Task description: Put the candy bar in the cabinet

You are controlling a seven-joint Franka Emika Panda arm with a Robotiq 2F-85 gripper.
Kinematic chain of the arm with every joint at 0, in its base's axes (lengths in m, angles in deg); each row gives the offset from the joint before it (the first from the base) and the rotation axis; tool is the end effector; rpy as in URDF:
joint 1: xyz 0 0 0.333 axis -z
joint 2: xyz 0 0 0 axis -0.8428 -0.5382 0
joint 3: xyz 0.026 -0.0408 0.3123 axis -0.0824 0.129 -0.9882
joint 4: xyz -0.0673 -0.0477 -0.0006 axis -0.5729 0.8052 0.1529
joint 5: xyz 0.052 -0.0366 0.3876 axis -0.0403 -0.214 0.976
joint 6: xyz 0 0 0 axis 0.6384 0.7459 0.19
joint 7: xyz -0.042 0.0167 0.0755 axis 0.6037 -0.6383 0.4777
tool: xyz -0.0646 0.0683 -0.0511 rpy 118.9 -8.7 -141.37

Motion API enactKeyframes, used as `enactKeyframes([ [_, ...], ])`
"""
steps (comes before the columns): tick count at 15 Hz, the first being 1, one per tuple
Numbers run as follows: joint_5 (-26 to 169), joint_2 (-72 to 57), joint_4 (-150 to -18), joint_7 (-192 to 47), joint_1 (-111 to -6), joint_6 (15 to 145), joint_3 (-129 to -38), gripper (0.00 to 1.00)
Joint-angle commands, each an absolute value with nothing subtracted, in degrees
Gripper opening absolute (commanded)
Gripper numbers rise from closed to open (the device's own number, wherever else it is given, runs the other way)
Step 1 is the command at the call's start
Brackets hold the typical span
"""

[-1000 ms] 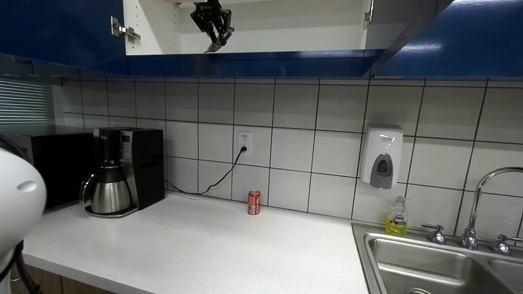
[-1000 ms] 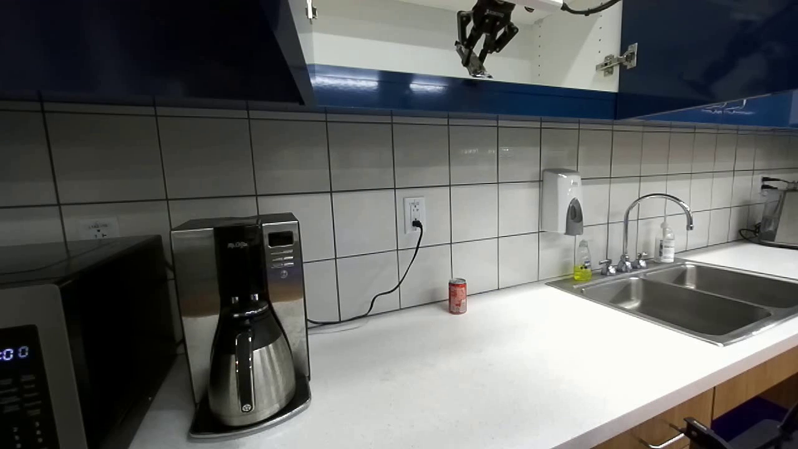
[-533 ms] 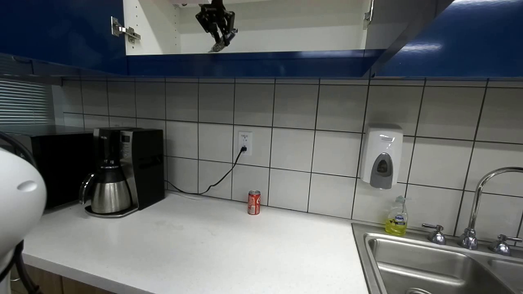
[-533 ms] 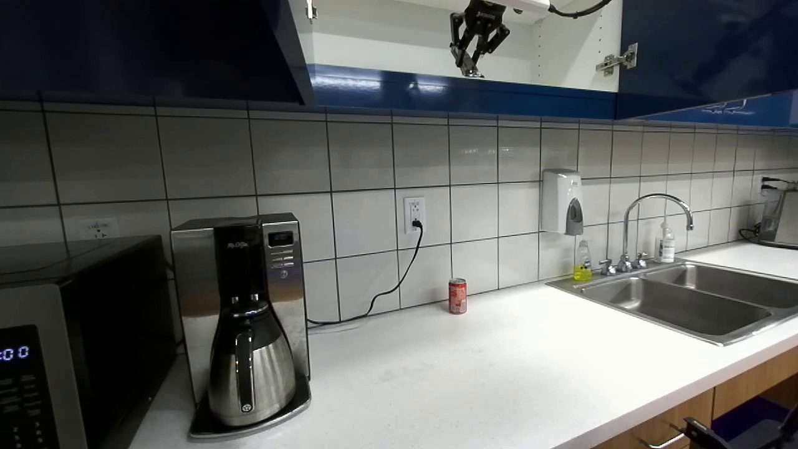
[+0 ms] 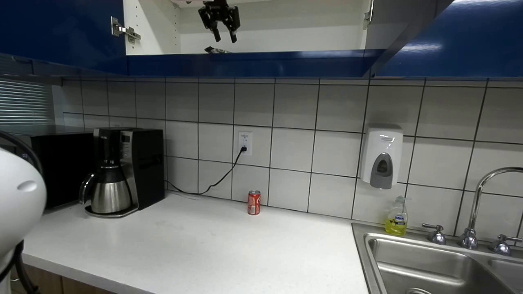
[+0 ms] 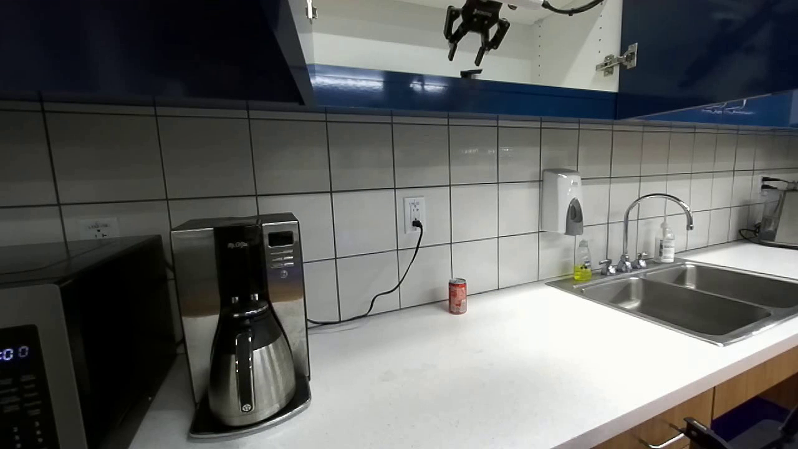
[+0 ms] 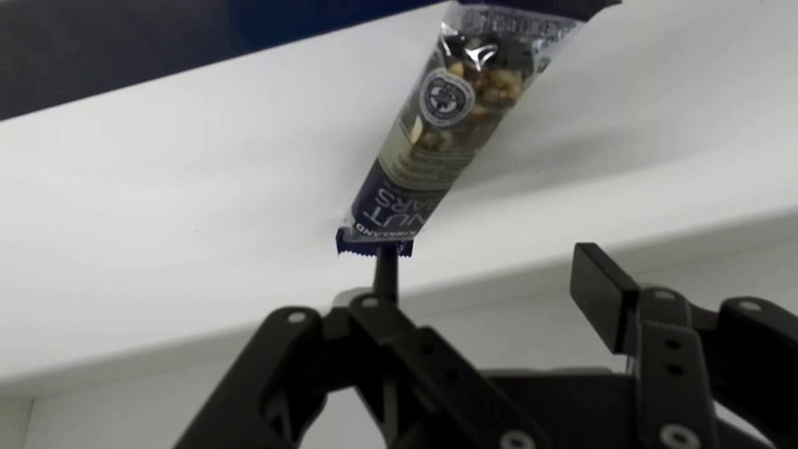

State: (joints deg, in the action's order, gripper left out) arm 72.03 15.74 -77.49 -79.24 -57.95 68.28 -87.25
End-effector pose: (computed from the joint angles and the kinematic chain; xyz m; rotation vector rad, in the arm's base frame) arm 0.5429 0.0037 0.7937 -2.8711 0.2634 -1.1597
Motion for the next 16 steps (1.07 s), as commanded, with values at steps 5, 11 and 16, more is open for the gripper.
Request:
enactKeyframes([
  [5,71.0,13.8,-74.8,-81.4,-57.7,67.4,-86.7,1.00],
  [11,72.2,18.4,-80.0,-79.8,-57.8,68.8,-86.1,1.00],
  [16,72.6,26.1,-89.5,-78.7,-58.0,71.5,-85.8,1.00],
])
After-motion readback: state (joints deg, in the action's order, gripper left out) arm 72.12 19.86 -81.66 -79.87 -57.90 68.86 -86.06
